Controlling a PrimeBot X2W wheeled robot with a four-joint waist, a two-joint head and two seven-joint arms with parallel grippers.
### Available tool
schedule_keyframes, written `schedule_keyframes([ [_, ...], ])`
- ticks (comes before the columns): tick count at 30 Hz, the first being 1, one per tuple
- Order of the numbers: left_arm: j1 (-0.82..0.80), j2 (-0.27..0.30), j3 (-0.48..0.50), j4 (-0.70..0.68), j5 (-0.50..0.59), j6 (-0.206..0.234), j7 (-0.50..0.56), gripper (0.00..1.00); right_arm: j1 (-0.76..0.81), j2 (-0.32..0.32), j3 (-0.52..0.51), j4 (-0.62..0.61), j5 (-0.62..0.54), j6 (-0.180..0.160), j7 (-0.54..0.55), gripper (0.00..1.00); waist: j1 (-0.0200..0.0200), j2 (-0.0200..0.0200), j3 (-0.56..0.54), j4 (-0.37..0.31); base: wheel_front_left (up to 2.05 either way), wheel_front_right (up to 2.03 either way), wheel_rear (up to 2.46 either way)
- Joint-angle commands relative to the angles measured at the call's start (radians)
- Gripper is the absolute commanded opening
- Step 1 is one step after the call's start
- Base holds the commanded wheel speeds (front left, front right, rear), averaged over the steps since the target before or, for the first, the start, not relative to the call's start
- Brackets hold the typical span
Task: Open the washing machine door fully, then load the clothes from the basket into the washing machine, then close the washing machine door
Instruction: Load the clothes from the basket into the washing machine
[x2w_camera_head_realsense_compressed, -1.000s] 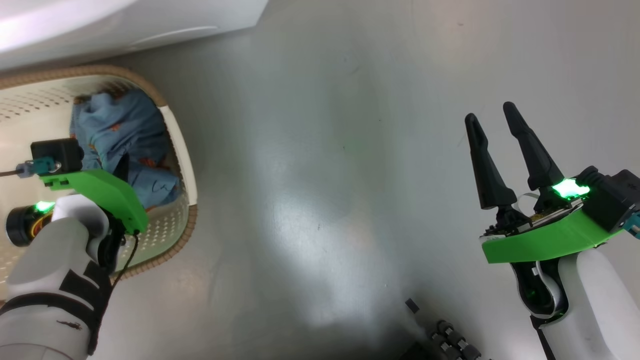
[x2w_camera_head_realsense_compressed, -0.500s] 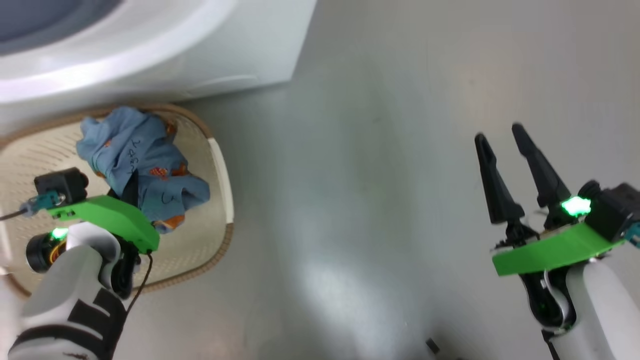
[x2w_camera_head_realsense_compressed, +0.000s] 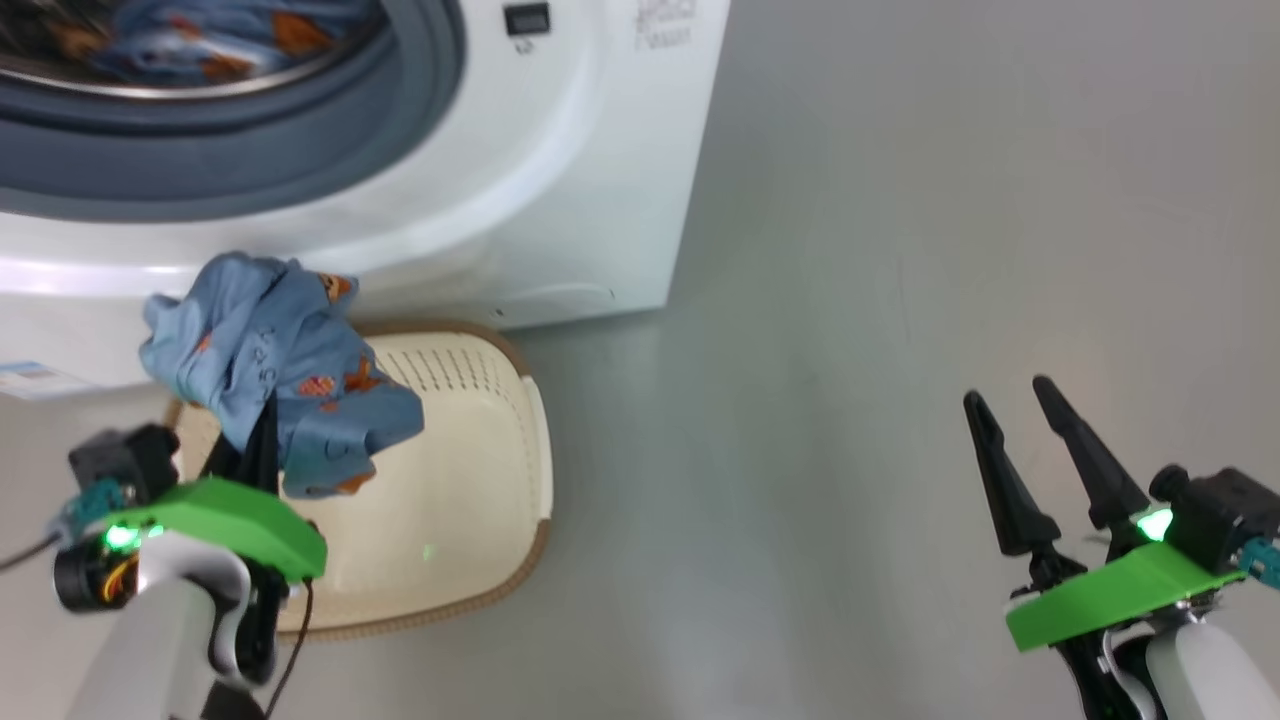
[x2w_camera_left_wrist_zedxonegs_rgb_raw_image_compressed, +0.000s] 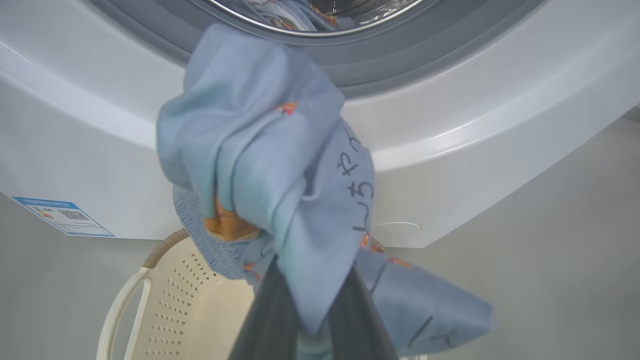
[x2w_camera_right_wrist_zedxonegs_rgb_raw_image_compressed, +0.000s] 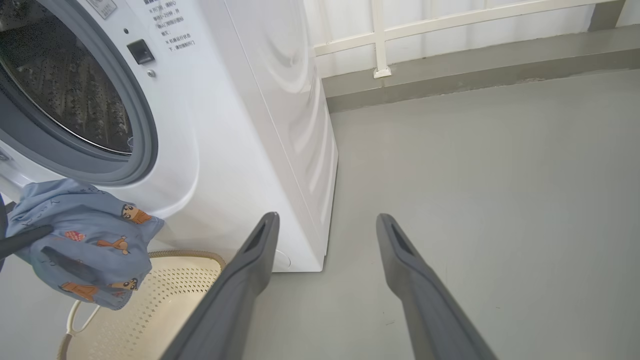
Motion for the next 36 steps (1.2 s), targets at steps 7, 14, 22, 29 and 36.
schedule_keyframes([
  [7,0.162,0.000,0.128,-0.185,0.112,-0.002,-0.011,0.00,0.090,-0.021,0.003,-0.010,0.003,0.003,-0.005,1.00,0.0000,0.0000,-0.186,0.053,0.00,0.00,0.00],
  [14,0.332,-0.033,0.197,-0.359,0.194,-0.002,-0.011,0.00,0.173,-0.023,-0.023,-0.014,0.002,0.003,-0.005,1.00,0.0000,0.0000,-0.263,0.060,0.00,0.00,0.00],
  [22,0.508,-0.076,0.266,-0.542,0.263,-0.002,-0.011,0.00,0.231,-0.024,-0.043,-0.024,0.001,0.003,-0.005,1.00,0.0000,0.0000,-0.293,0.051,0.00,0.00,0.00],
  [29,0.599,-0.111,0.297,-0.644,0.286,-0.002,-0.011,0.00,0.248,-0.025,-0.052,-0.029,0.002,0.003,-0.005,1.00,0.0000,0.0000,-0.298,0.048,0.00,0.00,0.00],
  [36,0.578,-0.122,0.294,-0.649,0.287,-0.002,-0.011,0.00,0.246,-0.016,-0.050,-0.034,-0.001,0.003,-0.005,1.00,0.0000,0.0000,-0.283,0.045,0.00,0.00,0.00],
])
